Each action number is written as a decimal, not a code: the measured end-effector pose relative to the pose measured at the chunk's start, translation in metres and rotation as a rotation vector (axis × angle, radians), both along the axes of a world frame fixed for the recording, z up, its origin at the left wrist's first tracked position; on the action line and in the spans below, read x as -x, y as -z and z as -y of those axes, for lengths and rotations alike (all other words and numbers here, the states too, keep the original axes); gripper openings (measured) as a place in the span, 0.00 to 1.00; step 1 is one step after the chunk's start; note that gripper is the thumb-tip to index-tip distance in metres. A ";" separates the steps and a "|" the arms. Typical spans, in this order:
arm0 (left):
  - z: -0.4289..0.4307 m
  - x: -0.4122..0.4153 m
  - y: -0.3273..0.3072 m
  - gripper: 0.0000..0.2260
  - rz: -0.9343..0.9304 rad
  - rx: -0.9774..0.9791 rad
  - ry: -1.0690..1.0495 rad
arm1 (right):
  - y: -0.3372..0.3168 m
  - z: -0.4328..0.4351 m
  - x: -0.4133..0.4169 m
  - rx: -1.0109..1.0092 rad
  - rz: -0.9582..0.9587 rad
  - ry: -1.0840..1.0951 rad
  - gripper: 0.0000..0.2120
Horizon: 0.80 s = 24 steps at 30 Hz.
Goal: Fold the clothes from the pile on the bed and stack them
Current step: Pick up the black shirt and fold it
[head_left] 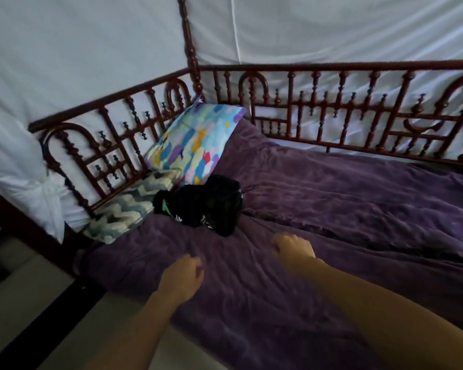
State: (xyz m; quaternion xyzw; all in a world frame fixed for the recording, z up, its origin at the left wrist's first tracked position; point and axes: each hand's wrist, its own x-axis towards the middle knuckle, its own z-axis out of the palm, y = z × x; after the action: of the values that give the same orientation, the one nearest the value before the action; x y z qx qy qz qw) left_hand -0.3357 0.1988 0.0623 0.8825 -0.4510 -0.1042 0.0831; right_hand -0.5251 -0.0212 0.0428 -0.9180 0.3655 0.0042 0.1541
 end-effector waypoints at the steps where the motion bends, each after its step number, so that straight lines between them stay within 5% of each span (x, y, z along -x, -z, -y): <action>1: 0.013 -0.024 0.003 0.09 -0.011 -0.009 0.001 | 0.006 0.012 -0.022 -0.021 0.000 0.018 0.12; 12: 0.080 -0.185 0.029 0.09 -0.136 0.014 0.007 | 0.028 0.062 -0.181 -0.067 -0.080 0.063 0.13; 24: 0.113 -0.421 0.128 0.11 -0.275 -0.163 0.131 | 0.142 0.064 -0.382 -0.305 -0.259 0.252 0.20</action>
State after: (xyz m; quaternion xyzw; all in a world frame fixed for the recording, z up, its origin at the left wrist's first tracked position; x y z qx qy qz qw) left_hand 0.0852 0.0859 -0.0656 0.8325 -0.4821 -0.2652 0.0651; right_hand -0.1432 -0.0857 -0.0995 -0.8228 0.4892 0.1579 0.2423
